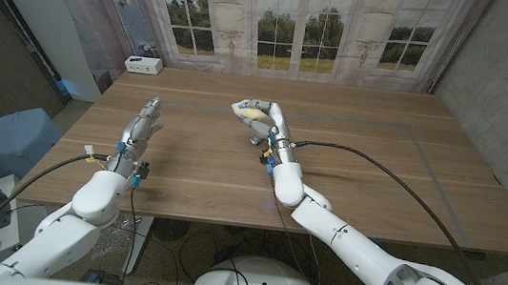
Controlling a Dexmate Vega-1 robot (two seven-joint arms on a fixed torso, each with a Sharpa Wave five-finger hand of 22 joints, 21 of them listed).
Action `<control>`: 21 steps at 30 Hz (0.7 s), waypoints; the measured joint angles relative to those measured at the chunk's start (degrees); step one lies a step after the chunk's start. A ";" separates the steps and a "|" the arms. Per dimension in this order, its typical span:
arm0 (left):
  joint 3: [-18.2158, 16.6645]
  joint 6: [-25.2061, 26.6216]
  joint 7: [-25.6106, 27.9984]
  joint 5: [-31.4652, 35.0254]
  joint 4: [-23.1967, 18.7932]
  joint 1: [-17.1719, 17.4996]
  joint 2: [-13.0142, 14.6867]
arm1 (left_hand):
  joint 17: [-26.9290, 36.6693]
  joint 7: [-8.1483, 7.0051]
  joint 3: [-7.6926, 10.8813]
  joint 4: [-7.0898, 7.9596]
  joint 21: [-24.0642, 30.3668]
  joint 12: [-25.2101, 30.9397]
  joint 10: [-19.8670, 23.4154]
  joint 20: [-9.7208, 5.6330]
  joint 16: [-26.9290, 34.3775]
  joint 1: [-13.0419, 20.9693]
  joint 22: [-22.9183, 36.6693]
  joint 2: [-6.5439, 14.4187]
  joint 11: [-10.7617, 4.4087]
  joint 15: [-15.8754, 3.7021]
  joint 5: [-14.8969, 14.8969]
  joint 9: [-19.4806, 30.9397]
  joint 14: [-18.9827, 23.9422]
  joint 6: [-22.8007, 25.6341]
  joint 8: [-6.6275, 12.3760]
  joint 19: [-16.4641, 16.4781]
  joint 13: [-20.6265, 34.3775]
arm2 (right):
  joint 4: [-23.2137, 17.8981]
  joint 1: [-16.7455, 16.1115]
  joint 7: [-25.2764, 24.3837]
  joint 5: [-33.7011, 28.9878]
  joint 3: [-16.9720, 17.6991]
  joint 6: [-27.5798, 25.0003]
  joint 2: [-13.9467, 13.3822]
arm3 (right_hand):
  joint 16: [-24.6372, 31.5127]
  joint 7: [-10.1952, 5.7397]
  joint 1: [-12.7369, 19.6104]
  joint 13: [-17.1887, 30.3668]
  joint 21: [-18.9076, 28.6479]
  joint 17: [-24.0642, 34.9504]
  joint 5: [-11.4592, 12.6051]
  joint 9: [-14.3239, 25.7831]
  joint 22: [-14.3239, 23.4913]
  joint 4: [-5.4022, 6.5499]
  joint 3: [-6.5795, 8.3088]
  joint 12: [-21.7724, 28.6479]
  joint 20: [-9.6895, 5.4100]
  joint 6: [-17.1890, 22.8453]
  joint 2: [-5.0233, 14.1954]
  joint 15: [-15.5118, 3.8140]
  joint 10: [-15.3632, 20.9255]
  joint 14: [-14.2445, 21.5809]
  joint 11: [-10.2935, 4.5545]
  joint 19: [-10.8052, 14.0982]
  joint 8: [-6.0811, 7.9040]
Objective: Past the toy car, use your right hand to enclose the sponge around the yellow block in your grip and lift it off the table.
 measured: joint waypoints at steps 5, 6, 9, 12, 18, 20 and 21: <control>0.30 0.00 -0.04 0.08 0.19 -0.48 0.01 | 0.00 0.00 0.00 0.00 0.00 0.00 0.00 0.10 0.00 0.00 0.00 0.00 0.00 -0.31 0.00 0.00 0.31 0.00 0.00 0.10 0.00 | -0.66 -0.79 1.14 2.18 1.77 0.76 -0.01 | -0.21 0.00 0.00 -0.01 0.37 0.01 0.00 0.00 0.00 0.16 0.16 0.00 0.20 0.00 0.00 0.00 0.00 0.00 0.00 -0.20 0.00; 0.45 0.01 -0.06 0.09 0.28 -0.74 0.02 | 0.00 0.00 0.00 0.00 0.00 0.00 0.00 0.10 0.00 0.00 0.00 0.00 0.00 -0.31 0.00 0.00 0.31 0.00 0.00 0.10 0.00 | -0.82 -0.99 1.58 3.00 2.20 1.06 0.00 | -0.21 0.00 0.00 -0.01 0.46 0.01 -0.01 0.00 0.00 0.20 0.20 0.00 0.20 0.00 0.00 0.00 0.00 0.00 0.00 -0.20 0.00; 0.68 0.17 -0.12 0.10 0.45 -1.17 0.05 | 0.00 0.00 0.00 0.00 0.00 0.00 0.00 0.10 0.00 0.00 0.00 0.00 0.00 -0.31 0.00 0.00 0.31 0.00 0.00 0.10 0.00 | -1.18 -1.47 2.11 4.26 3.29 1.51 0.01 | -0.33 0.00 0.00 -0.01 0.50 -0.01 -0.01 0.00 0.00 0.20 0.20 0.00 0.24 0.00 0.00 0.00 0.00 0.00 0.00 -0.23 0.00; 0.95 0.40 -0.23 0.10 0.67 -1.69 0.08 | 0.00 0.00 0.14 -0.14 0.00 0.00 0.00 0.10 0.00 0.00 0.00 0.00 0.00 -0.31 0.00 0.00 0.31 0.00 0.00 0.10 0.00 | -1.51 -1.90 2.59 5.48 4.22 1.96 0.08 | -0.39 0.00 0.00 -0.01 0.50 -0.15 -0.01 0.00 0.00 0.21 0.20 0.00 0.28 0.00 0.00 -0.01 0.00 -0.01 0.00 -0.52 0.00; 1.55 0.63 -0.55 0.07 1.21 -2.83 0.19 | 0.00 0.00 0.24 -0.24 -0.22 0.00 0.00 0.10 0.00 0.00 0.00 0.00 0.00 -0.31 0.00 0.00 0.31 0.00 0.00 0.09 0.00 | -2.39 -2.92 3.53 8.10 6.26 2.90 0.20 | -0.29 0.22 0.00 -0.02 0.76 -0.23 -0.02 0.00 -0.24 0.21 0.20 -0.01 0.19 -0.22 0.00 -0.01 0.00 -0.01 0.00 -0.60 0.00; 1.78 0.68 -0.66 0.02 1.40 -3.22 0.22 | 0.00 0.00 0.25 -0.24 -0.22 0.00 0.00 0.10 0.00 0.00 0.00 0.00 0.00 -0.31 0.00 0.00 0.31 0.00 0.00 0.09 0.00 | -2.68 -3.26 3.83 9.04 6.85 3.21 0.25 | -0.29 0.32 0.00 -0.02 0.76 -0.30 -0.04 0.00 -0.26 0.21 0.20 -0.01 0.19 -0.32 0.00 -0.01 0.00 -0.01 0.00 -0.60 0.00; 1.91 0.71 -0.75 -0.01 1.53 -3.46 0.23 | 0.00 0.00 0.25 -0.24 -0.22 0.00 0.00 0.10 0.00 0.00 0.00 0.00 0.00 -0.31 0.00 0.00 0.31 0.00 0.00 0.09 0.00 | -2.81 -3.45 4.00 9.45 7.19 3.37 0.28 | -0.29 0.32 0.00 -0.02 0.76 -0.31 -0.04 0.00 -0.26 0.21 0.20 -0.01 0.19 -0.32 0.00 -0.01 0.00 -0.01 0.00 -0.60 0.00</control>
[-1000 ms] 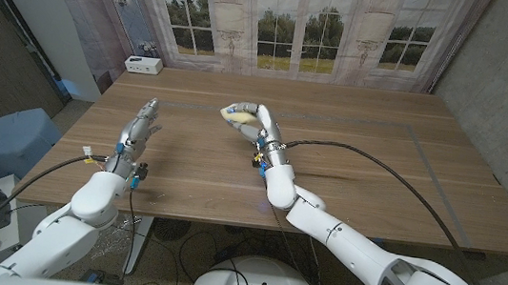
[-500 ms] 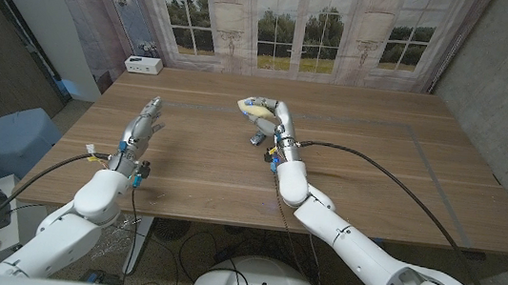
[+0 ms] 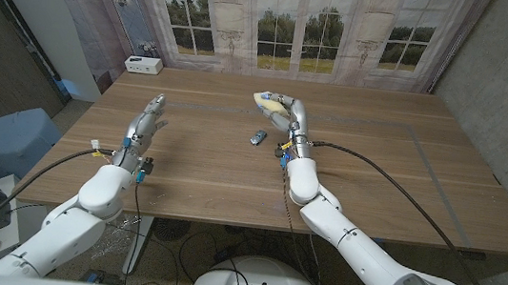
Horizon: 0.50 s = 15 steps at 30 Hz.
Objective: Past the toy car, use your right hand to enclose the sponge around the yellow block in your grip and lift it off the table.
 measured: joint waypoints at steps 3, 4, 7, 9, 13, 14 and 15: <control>0.28 0.06 -0.10 -0.09 0.27 -0.45 0.06 | 0.00 0.00 0.00 0.00 0.00 0.00 0.00 0.00 0.00 0.18 0.00 0.17 0.00 0.00 0.00 0.00 0.00 0.00 0.00 0.00 0.00 | -0.38 -0.50 0.46 1.36 0.90 0.47 0.09 | 0.00 0.00 0.00 0.00 0.22 0.00 0.26 0.00 0.00 0.00 0.00 0.00 0.11 0.00 0.00 0.00 0.00 0.00 0.00 -0.33 0.00; 0.30 0.07 -0.11 -0.09 0.29 -0.49 0.06 | 0.00 0.00 0.00 0.00 0.00 0.00 0.00 0.00 0.00 0.23 0.00 0.23 0.00 0.00 0.00 0.00 0.00 0.00 0.00 0.00 0.00 | -0.42 -0.57 0.54 1.57 1.03 0.54 0.11 | 0.00 0.00 0.00 -0.01 0.21 0.00 0.26 0.15 0.00 0.00 0.00 0.00 0.20 0.00 0.00 0.00 0.00 0.00 0.00 -0.42 0.00; 0.55 0.09 -0.19 -0.17 0.54 -0.88 0.14 | 0.00 0.00 0.00 0.00 0.00 0.00 0.00 0.00 0.00 0.23 0.00 0.23 0.00 0.00 0.00 0.00 0.00 0.00 0.00 0.00 0.00 | -0.70 -1.02 1.08 3.01 1.84 1.13 0.27 | 0.00 0.00 0.00 -0.01 0.21 0.01 0.27 0.27 0.00 0.00 0.00 0.00 0.20 0.00 0.00 0.00 0.00 0.00 0.00 -0.42 0.00; 0.74 0.10 -0.25 -0.24 0.73 -1.21 0.20 | 0.00 0.00 0.00 0.00 0.00 0.00 0.00 0.00 0.00 0.23 0.00 0.23 0.00 0.00 0.00 0.00 0.00 0.00 0.00 0.00 0.00 | -0.88 -1.42 1.59 4.36 2.59 1.81 0.46 | -0.01 0.00 0.00 -0.01 0.43 0.02 0.27 0.27 -0.02 0.00 0.00 0.00 0.20 0.00 0.00 -0.01 0.00 0.00 0.00 -0.42 0.00; 0.94 0.10 -0.38 -0.35 0.93 -1.54 0.28 | 0.00 0.00 0.00 0.00 0.00 0.00 0.00 -0.32 0.00 0.23 0.00 0.23 0.00 0.00 0.00 0.00 0.00 0.00 0.00 0.31 0.00 | -1.11 -2.10 2.40 6.16 3.78 2.69 0.80 | -0.02 -0.01 0.00 -0.01 0.53 0.04 0.27 0.27 -0.27 0.01 0.00 0.00 0.00 0.01 0.00 -0.01 0.00 -0.01 0.00 -0.63 0.00; 1.06 0.10 -0.44 -0.38 1.07 -1.76 0.34 | 0.00 0.00 0.00 0.00 0.00 0.00 0.00 -0.32 0.00 0.23 0.00 0.23 0.00 0.00 0.00 0.00 0.00 0.00 0.00 0.31 0.00 | -1.17 -2.27 2.89 7.32 4.05 3.16 0.88 | -0.02 -0.01 0.00 -0.01 0.64 0.04 0.27 0.27 -0.27 0.11 0.10 0.00 0.00 0.01 0.00 -0.01 0.00 -0.01 0.00 -0.63 0.00; 1.11 0.10 -0.48 -0.40 1.12 -1.83 0.36 | 0.00 0.00 0.00 0.00 -0.07 0.00 0.00 -0.32 0.00 0.23 0.00 0.23 0.00 0.00 0.00 0.00 0.00 0.00 0.00 0.31 0.00 | -1.23 -2.39 3.09 7.81 4.24 3.32 0.94 | -0.02 -0.01 0.00 -0.02 0.64 0.05 0.27 0.27 -0.27 0.23 0.22 0.00 0.06 0.01 0.00 -0.01 0.00 -0.01 0.00 -0.68 0.00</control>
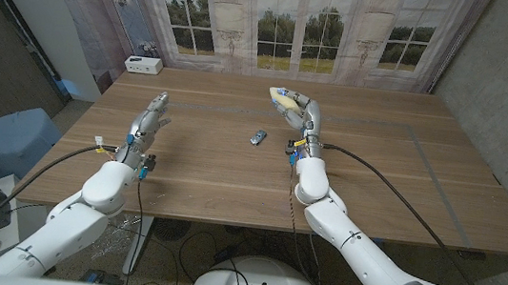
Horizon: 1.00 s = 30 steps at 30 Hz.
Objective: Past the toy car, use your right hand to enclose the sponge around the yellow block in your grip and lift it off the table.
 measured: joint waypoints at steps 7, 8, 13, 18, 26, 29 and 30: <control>0.27 -0.01 -0.23 -0.19 0.35 -0.53 0.29 | 0.00 0.00 0.00 0.00 -0.15 0.00 0.00 0.00 0.00 0.00 0.00 0.00 0.00 0.00 0.00 0.00 0.00 0.00 0.00 0.00 0.00 | -0.77 -1.42 1.85 4.29 1.92 1.64 0.61 | -0.12 0.00 0.38 0.00 0.21 0.01 0.00 0.00 0.00 0.01 0.01 -0.48 0.26 0.00 0.06 -0.01 0.00 -0.01 0.00 -0.26 0.00; 0.29 -0.04 -0.31 -0.21 0.41 -0.61 0.35 | 0.00 0.00 0.00 0.00 -0.15 0.00 0.00 0.00 0.00 0.00 0.00 0.00 0.00 0.00 0.00 0.00 0.00 0.00 0.00 0.00 0.00 | -0.86 -1.59 2.09 4.89 2.16 1.84 0.68 | -0.13 0.00 0.38 0.00 0.21 0.01 -0.01 0.00 0.00 0.01 0.01 -0.49 0.26 0.00 0.06 -0.01 0.00 -0.01 0.00 -0.26 0.00; 0.32 -0.32 -0.69 -0.40 0.65 -0.88 0.71 | 0.00 0.00 0.00 0.00 -0.15 0.00 0.00 0.00 0.00 0.00 0.00 0.00 0.00 0.00 0.00 0.00 0.00 0.00 0.00 0.00 0.00 | -1.40 -2.49 3.19 7.60 3.38 2.79 1.12 | -0.28 -0.01 0.38 0.07 0.44 0.02 -0.01 0.00 -0.27 0.01 0.01 -0.49 0.04 0.01 0.06 -0.01 0.00 -0.01 0.00 -0.47 0.00; 0.20 -0.52 -1.29 -0.81 0.91 -1.05 1.28 | 0.00 0.00 0.00 0.00 -0.15 0.00 0.00 0.00 0.00 0.00 0.00 0.00 0.00 0.00 0.00 0.00 0.00 0.00 0.00 -0.01 0.00 | -1.87 -3.08 4.01 9.63 4.28 3.41 1.52 | -0.33 0.22 0.44 0.26 0.66 0.02 -0.02 0.00 -0.26 0.01 0.00 -0.49 0.04 -0.22 -0.01 -0.01 0.00 -0.01 0.00 -0.47 0.01; -0.27 -0.58 -3.16 -2.20 1.59 -1.46 2.24 | 0.00 0.00 0.17 -0.17 -0.15 0.00 0.00 0.00 0.00 0.00 0.00 0.00 0.00 0.00 0.00 0.00 0.00 0.00 0.00 -0.01 0.00 | -2.92 -4.00 4.70 12.53 5.80 3.99 2.32 | -0.55 0.32 0.42 0.25 0.90 0.01 0.20 0.00 -0.53 0.09 0.08 -0.50 0.15 -0.32 0.02 -0.01 0.00 -0.01 0.00 -0.96 0.01; -0.35 -0.58 -4.20 -2.85 2.26 -1.89 2.61 | 0.00 0.00 0.17 -0.17 -0.15 0.00 0.00 0.00 0.00 0.00 0.00 0.00 0.00 0.00 0.00 0.00 0.00 0.00 0.00 -0.01 0.00 | -3.28 -4.25 4.70 13.25 6.44 4.16 2.68 | -0.56 0.32 0.42 0.25 1.09 0.01 0.20 0.00 -0.80 0.22 0.21 -0.50 0.15 -0.31 0.02 -0.01 0.00 -0.02 0.00 -0.96 0.01; -0.36 -0.59 -4.51 -3.03 2.62 -2.16 2.84 | 0.00 0.00 0.17 -0.17 -0.15 0.00 0.00 0.00 0.00 0.00 0.00 0.00 0.00 0.00 0.00 0.00 0.00 0.00 0.00 -0.01 0.00 | -3.34 -4.29 4.69 13.68 6.64 4.28 2.79 | -0.57 0.31 0.41 0.25 1.09 0.00 0.20 0.00 -0.80 0.22 0.21 -0.50 0.15 -0.31 0.03 -0.01 0.00 -0.02 0.00 -0.96 0.01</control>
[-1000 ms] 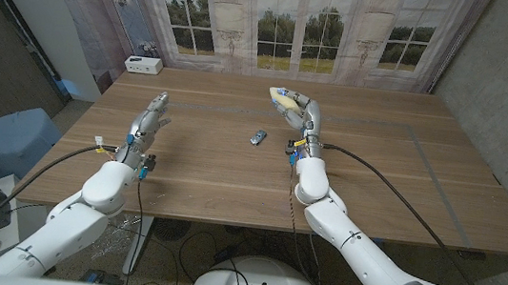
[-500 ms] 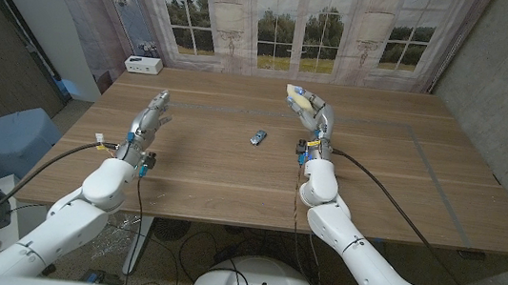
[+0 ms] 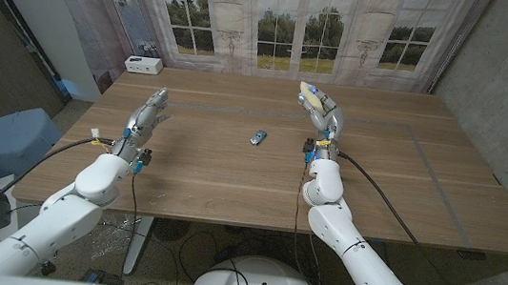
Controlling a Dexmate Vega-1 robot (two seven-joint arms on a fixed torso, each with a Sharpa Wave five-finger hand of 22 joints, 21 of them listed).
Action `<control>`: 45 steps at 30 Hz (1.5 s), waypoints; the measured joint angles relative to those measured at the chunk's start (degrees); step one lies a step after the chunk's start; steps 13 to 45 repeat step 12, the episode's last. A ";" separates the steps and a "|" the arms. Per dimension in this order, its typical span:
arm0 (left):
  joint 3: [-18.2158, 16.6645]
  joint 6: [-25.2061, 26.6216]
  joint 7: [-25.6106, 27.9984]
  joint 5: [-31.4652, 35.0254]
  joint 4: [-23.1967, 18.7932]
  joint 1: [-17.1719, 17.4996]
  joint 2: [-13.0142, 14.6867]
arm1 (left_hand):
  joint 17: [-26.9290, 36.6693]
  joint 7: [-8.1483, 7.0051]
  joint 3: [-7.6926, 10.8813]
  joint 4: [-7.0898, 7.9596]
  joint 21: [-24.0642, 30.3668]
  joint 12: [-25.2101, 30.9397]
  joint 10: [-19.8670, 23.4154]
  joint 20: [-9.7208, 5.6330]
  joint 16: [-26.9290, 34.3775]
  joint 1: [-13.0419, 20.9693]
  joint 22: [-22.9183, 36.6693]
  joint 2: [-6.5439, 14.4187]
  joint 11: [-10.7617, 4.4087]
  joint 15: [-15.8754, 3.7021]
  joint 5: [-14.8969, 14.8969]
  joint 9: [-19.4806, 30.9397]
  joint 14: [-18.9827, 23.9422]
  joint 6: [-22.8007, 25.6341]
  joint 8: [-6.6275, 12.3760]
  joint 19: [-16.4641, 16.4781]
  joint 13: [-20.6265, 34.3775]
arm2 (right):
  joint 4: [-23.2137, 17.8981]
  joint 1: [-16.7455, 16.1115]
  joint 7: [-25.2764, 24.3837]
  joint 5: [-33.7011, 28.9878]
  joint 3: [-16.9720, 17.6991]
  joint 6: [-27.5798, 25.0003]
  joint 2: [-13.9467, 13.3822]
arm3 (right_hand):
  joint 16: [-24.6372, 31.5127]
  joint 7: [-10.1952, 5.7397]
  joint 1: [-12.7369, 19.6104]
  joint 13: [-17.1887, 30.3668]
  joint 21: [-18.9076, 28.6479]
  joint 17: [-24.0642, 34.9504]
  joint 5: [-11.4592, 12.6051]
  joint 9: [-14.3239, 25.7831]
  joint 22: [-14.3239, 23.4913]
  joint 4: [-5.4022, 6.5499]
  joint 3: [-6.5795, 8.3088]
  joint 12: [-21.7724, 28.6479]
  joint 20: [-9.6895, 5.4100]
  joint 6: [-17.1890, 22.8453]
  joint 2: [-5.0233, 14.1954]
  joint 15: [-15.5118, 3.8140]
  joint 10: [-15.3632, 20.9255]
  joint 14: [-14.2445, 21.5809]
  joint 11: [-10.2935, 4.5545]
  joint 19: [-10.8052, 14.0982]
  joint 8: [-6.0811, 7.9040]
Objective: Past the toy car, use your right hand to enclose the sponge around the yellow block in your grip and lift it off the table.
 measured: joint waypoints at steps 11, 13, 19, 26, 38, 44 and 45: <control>0.12 0.33 -3.75 -2.11 2.14 -2.30 1.80 | 0.00 0.00 -0.01 0.01 0.00 -0.23 0.00 0.00 0.00 0.00 0.00 0.00 0.00 0.00 0.00 0.00 0.00 0.00 0.00 0.00 0.00 | 0.92 0.40 -0.33 1.56 2.26 2.21 1.17 | -0.39 0.00 -0.30 -0.02 0.20 -0.25 0.00 0.00 -0.26 -0.18 0.18 -0.03 0.20 -0.62 0.30 -0.01 -0.42 -0.01 0.01 -0.19 0.01; 0.12 0.46 -3.93 -2.23 2.14 -2.30 1.80 | 0.00 0.00 -0.01 0.01 0.00 -0.23 0.00 0.00 0.00 0.00 0.00 0.00 0.00 0.00 0.00 0.00 0.00 0.00 0.00 0.00 0.00 | 1.17 0.51 -0.33 1.56 2.50 2.21 1.25 | -0.42 0.00 -0.31 -0.02 0.43 -0.26 0.00 0.00 -0.26 -0.18 0.18 -0.03 0.20 -0.62 0.31 -0.01 -0.42 -0.01 0.01 -0.19 0.01; 0.12 0.46 -3.93 -2.23 2.14 -2.30 1.80 | 0.00 0.00 -0.01 0.01 0.00 -0.23 0.00 0.00 0.00 0.00 0.00 0.00 0.00 0.00 0.00 0.00 0.00 0.00 0.00 0.00 0.00 | 1.17 0.51 -0.33 1.56 2.50 2.21 1.25 | -0.42 0.00 -0.31 -0.02 0.43 -0.26 0.00 0.00 -0.26 -0.18 0.18 -0.03 0.20 -0.62 0.31 -0.01 -0.42 -0.01 0.01 -0.19 0.01; 0.12 0.46 -3.93 -2.23 2.14 -2.30 1.80 | 0.00 0.00 -0.01 0.01 0.00 -0.23 0.00 0.00 0.00 0.00 0.00 0.00 0.00 0.00 0.00 0.00 0.00 0.00 0.00 0.00 0.00 | 1.17 0.51 -0.33 1.56 2.50 2.21 1.25 | -0.42 0.00 -0.31 -0.02 0.43 -0.26 0.00 0.00 -0.26 -0.18 0.18 -0.03 0.20 -0.62 0.31 -0.01 -0.42 -0.01 0.01 -0.19 0.01; 0.12 0.46 -3.93 -2.23 2.14 -2.30 1.80 | 0.00 0.00 -0.01 0.01 0.00 -0.23 0.00 0.00 0.00 0.00 0.00 0.00 0.00 0.00 0.00 0.00 0.00 0.00 0.00 0.00 0.00 | 1.17 0.51 -0.33 1.56 2.50 2.21 1.25 | -0.42 0.00 -0.31 -0.02 0.43 -0.26 0.00 0.00 -0.26 -0.18 0.18 -0.03 0.20 -0.62 0.31 -0.01 -0.42 -0.01 0.01 -0.19 0.01; 0.12 0.46 -3.93 -2.23 2.14 -2.30 1.80 | 0.00 0.00 -0.01 0.01 0.00 -0.23 0.00 0.00 0.00 0.00 0.00 0.00 0.00 0.00 0.00 0.00 0.00 0.00 0.00 0.00 0.00 | 1.17 0.51 -0.33 1.56 2.50 2.21 1.25 | -0.42 0.00 -0.31 -0.02 0.43 -0.26 0.00 0.00 -0.26 -0.18 0.18 -0.03 0.20 -0.62 0.31 -0.01 -0.42 -0.01 0.01 -0.19 0.01; 0.12 0.46 -3.93 -2.23 2.14 -2.30 1.80 | 0.00 0.00 -0.01 0.01 0.00 -0.23 0.00 0.00 0.00 0.00 0.00 0.00 0.00 0.00 0.00 0.00 0.00 0.00 0.00 0.00 0.00 | 1.17 0.51 -0.33 1.56 2.50 2.21 1.25 | -0.42 0.00 -0.31 -0.02 0.43 -0.26 0.00 0.00 -0.26 -0.18 0.18 -0.03 0.20 -0.62 0.31 -0.01 -0.42 -0.01 0.01 -0.19 0.01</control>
